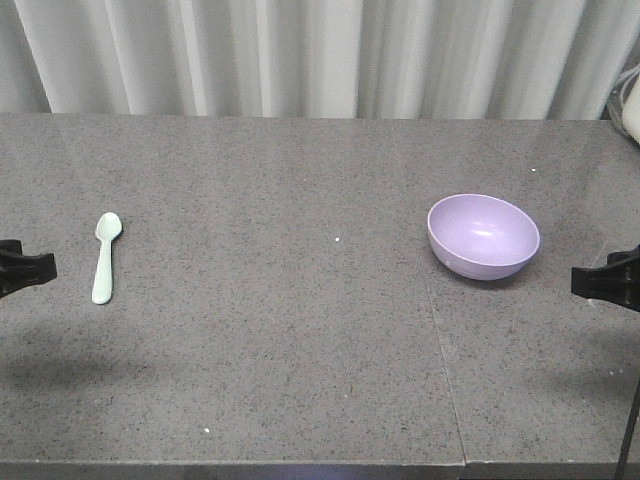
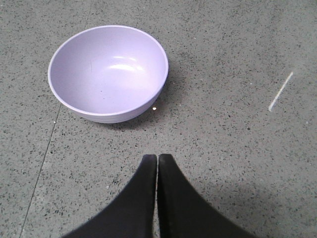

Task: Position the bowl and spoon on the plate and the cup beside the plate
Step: 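Lower the left gripper over the pale green spoon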

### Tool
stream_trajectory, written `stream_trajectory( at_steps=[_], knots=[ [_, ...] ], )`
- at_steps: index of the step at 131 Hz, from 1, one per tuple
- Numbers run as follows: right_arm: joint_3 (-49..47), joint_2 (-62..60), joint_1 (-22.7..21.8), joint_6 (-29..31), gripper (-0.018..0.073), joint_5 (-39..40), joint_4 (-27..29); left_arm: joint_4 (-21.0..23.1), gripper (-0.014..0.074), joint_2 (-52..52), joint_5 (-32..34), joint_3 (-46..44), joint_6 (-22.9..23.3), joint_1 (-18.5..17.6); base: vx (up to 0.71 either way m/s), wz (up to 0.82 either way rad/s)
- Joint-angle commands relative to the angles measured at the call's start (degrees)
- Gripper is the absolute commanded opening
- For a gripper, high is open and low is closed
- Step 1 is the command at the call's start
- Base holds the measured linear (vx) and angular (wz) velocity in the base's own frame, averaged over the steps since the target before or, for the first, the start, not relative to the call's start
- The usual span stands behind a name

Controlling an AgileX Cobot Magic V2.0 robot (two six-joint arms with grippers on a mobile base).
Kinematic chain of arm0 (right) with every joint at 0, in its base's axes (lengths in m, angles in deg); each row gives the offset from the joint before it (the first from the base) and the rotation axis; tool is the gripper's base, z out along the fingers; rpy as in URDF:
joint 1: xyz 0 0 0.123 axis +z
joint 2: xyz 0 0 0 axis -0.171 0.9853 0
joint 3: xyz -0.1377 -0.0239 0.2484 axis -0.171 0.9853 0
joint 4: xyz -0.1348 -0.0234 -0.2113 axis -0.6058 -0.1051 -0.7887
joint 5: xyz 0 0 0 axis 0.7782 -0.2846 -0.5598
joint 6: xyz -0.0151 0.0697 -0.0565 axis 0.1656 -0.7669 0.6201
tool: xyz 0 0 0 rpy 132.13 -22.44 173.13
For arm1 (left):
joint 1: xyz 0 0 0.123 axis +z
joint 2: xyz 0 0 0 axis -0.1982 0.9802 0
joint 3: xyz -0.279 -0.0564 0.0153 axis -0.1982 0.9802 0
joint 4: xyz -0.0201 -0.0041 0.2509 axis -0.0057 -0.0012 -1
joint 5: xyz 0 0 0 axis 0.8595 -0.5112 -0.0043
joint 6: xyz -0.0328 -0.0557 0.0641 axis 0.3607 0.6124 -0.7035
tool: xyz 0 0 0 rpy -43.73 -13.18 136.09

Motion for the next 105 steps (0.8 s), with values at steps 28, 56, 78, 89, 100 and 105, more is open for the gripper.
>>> stream_trajectory(
  at_steps=[28, 56, 78, 89, 100, 105],
  knots=[
    [-2.1, -0.7, 0.0, 0.0, -0.0001, 1.6, -0.1, -0.2, -0.0006, 0.0, 3.8, -2.0, 0.5, -0.4, 0.0, 0.0],
    [-2.1, -0.7, 0.0, 0.0, 0.0051, 1.1, -0.7, 2.9, -0.0004, 0.0, 4.1, -2.0, 0.7, -0.4, 0.0, 0.0],
    [-2.1, -0.7, 0.0, 0.1, 0.0223, 1.3, -1.7, 3.4, 0.0052, 2.1, 2.6, -3.3, -1.6, -0.4, 0.0, 0.0],
    [-2.1, -0.7, 0.0, 0.1, 0.0333, 2.0, -1.8, 3.4, 0.0123, 3.8, -0.5, -5.6, -2.7, -0.4, 0.0, 0.0],
    [-2.1, -0.7, 0.0, 0.1, 0.0428, 2.9, -1.8, 3.4, 0.0218, 6.0, -4.3, -8.6, -3.0, -0.4, 0.0, 0.0],
    [-2.1, -0.7, 0.0, 0.1, 0.0456, 3.2, -1.8, 3.4, 0.0257, 6.6, -5.6, -9.7, -3.0, -0.4, 0.0, 0.0]
  ],
)
